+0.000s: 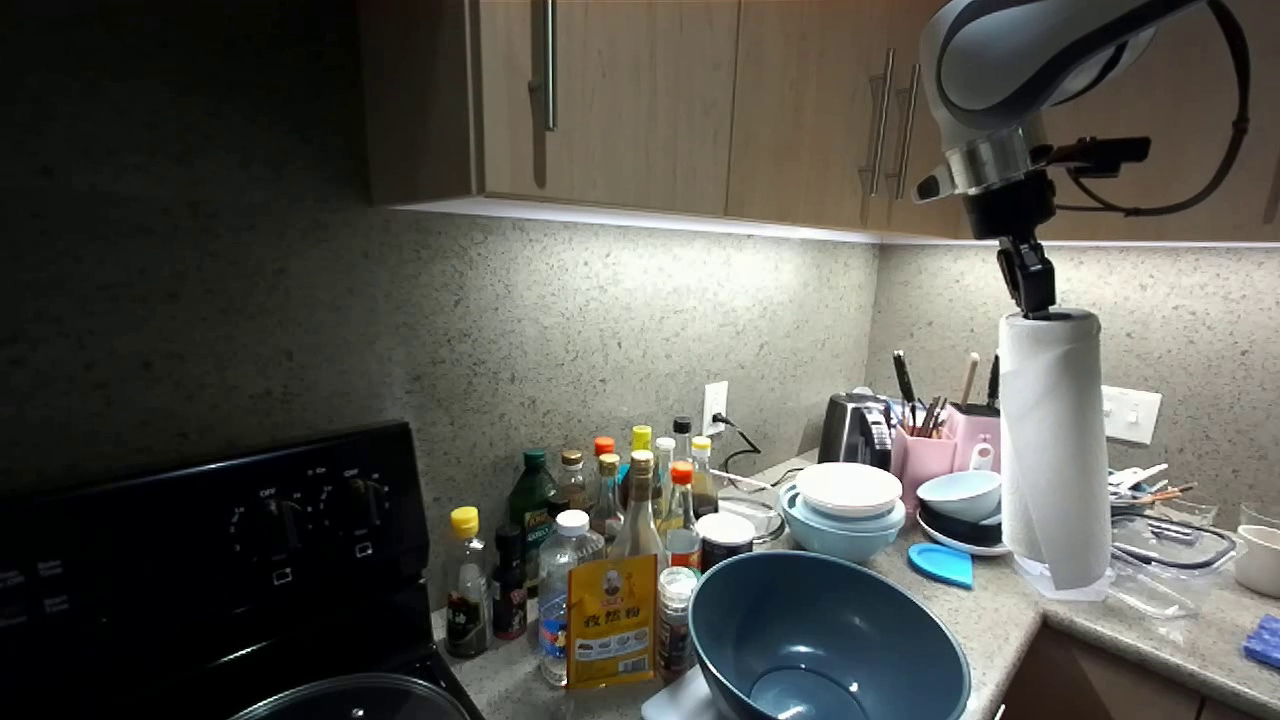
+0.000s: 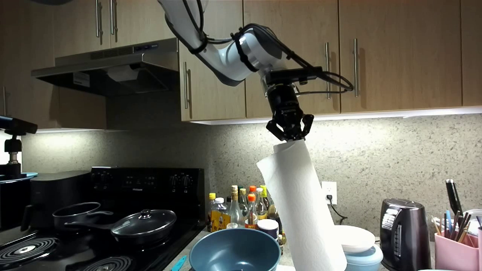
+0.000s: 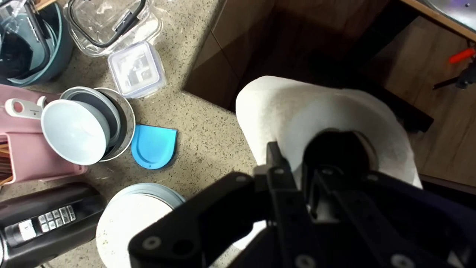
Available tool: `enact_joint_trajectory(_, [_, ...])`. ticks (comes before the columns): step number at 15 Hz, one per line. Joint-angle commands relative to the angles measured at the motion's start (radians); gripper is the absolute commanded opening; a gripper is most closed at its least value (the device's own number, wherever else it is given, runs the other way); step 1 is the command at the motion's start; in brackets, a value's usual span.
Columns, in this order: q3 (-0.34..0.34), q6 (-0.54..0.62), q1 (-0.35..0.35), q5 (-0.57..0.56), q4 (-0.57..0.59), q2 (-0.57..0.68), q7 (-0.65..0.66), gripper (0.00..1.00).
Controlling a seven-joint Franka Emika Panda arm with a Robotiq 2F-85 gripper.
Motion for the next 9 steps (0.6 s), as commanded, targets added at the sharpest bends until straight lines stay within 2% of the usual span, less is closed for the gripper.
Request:
enact_joint_trajectory(1, [0.019,0.028,-0.001,-0.041,0.016,0.013,-0.021,0.03])
enact_joint_trajectory(9, [0.041,0.028,0.002,-0.062,0.070,0.057,-0.037,0.03])
